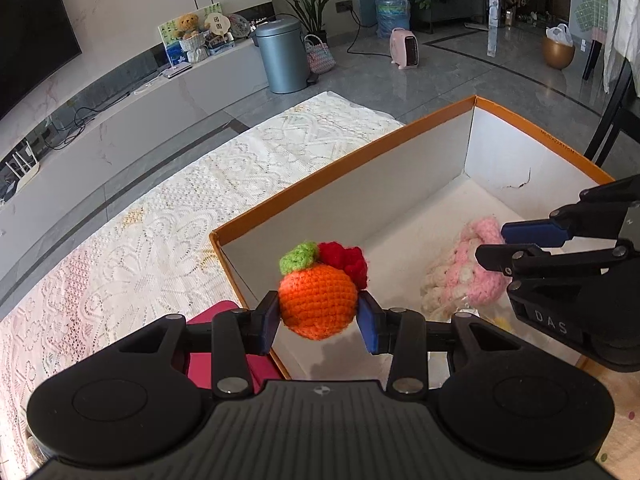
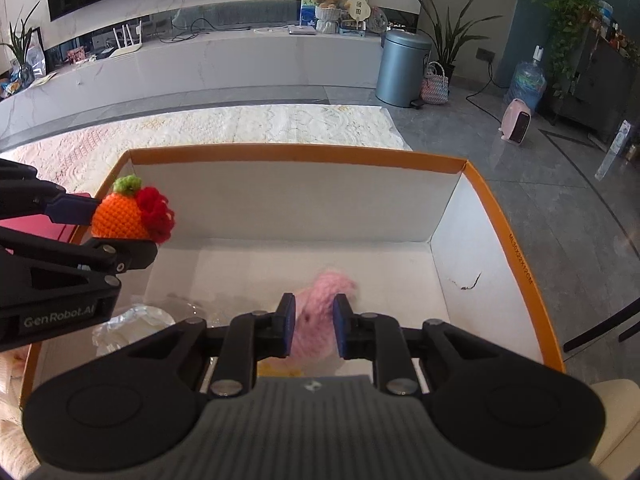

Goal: Organize soft objects
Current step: 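Carry both crocheted toys into the orange shoebox and open both grippers, then move both tools back toward the white towel on the bed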

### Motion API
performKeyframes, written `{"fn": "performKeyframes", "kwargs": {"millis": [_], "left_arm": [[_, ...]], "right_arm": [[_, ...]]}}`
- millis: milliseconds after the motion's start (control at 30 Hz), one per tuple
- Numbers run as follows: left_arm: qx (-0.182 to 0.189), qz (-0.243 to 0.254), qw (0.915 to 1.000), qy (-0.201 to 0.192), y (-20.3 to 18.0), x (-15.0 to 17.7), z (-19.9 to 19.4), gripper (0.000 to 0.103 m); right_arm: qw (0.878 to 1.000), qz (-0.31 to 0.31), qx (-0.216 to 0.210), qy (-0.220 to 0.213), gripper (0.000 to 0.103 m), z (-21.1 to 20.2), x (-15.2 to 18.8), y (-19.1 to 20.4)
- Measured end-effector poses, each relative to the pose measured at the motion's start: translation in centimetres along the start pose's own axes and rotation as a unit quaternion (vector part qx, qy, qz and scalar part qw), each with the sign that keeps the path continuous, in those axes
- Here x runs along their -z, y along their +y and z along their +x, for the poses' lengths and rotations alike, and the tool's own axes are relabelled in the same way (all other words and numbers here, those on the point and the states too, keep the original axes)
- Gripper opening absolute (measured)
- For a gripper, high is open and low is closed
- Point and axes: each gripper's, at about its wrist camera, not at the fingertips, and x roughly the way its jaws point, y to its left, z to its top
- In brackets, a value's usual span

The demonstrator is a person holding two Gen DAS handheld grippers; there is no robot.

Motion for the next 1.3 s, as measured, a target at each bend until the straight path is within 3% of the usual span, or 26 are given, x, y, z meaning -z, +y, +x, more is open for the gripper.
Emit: {"fn": "performKeyframes", "kwargs": {"millis": [167,300,433,600,867,1033,1300], "left_arm": [[-0.004,0.008,0.9999,-0.012,-0.4,0.1,-0.4,0.053],[-0.005,0.009,0.9996,-0.028,-0.3,0.2,-0.9,0.066],[0.002,0.007,0.9987,-0.050,-0.2,0.1,-1.9,0.076],[0.008,0.000,0.9973,-0.073,-0.5,0.3,-3.4,0.076],[0.005,-0.032,0.9918,-0.124,0.1,2.0,-7.9,0.076],[0.007,-0.072,0.9849,-0.158,0.9,4.1,-11.2,0.076],[-0.018,-0.126,0.9808,-0.148,2.4,9.3,-14.0,0.069]], "right_arm": [[1.000,-0.009,0.006,-0.005,0.021,-0.2,-0.1,0.4],[0.999,-0.022,0.023,-0.018,0.042,-0.7,0.0,0.7],[0.999,-0.027,0.036,-0.028,0.049,-1.5,0.1,0.7],[0.998,-0.021,0.045,-0.045,0.061,-2.9,0.7,0.6],[0.994,-0.010,0.068,-0.084,0.061,-6.8,2.2,0.9],[0.992,0.016,0.032,-0.120,0.062,-10.2,3.4,2.2],[0.989,0.065,-0.028,-0.129,0.062,-12.4,7.5,6.5]]}}
